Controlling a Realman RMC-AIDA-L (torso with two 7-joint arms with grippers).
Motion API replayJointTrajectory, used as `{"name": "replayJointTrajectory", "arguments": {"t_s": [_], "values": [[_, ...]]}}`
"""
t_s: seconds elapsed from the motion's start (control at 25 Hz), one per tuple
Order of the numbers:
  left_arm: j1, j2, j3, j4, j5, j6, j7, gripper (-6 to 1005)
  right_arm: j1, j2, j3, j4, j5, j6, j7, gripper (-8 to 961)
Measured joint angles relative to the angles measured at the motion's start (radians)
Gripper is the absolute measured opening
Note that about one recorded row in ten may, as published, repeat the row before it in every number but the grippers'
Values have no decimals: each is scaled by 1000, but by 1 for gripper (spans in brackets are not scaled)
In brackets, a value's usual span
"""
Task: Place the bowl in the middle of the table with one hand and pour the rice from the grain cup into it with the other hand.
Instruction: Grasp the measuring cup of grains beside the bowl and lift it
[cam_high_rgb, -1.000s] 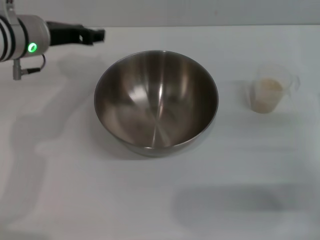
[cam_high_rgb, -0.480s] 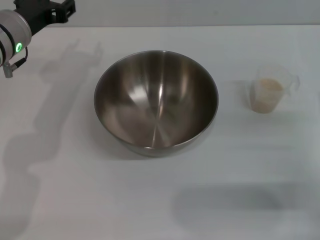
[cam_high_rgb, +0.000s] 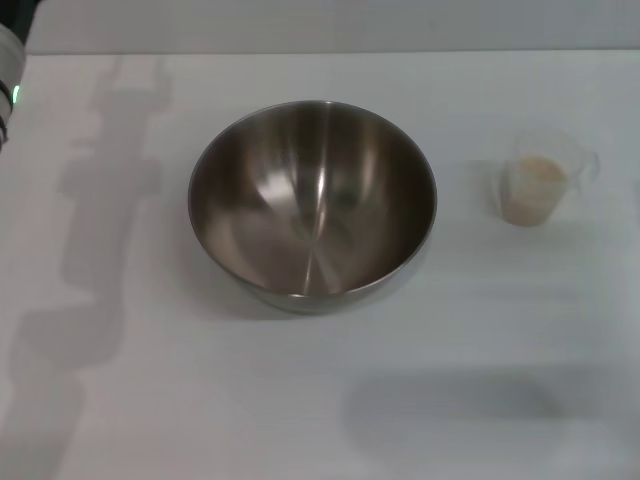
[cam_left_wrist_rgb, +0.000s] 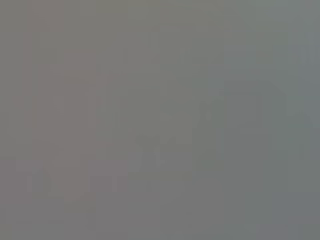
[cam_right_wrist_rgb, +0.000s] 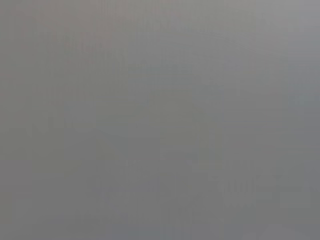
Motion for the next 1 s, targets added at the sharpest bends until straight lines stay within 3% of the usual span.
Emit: {"name": "replayJointTrajectory", "arguments": {"t_s": [0.04,0.08,0.2,0.48,0.8,1.0], "values": [[0,0,8,14,1,39,-35,574,0,0,0,0,0,2,0,567],[-5,2,38,84,1,163,-180,574,0,0,0,0,1,9,0,567],[-19,6,49,146,24,223,-290,574,0,0,1,0,1,15,0,567],[-51,8,31,275,130,215,-415,574,12,3,3,2,6,86,0,567],[-47,8,16,277,153,223,-408,573,-2,10,-4,12,6,114,3,567],[-55,6,-5,278,240,223,-407,573,-34,11,-3,61,9,143,4,567]]}}
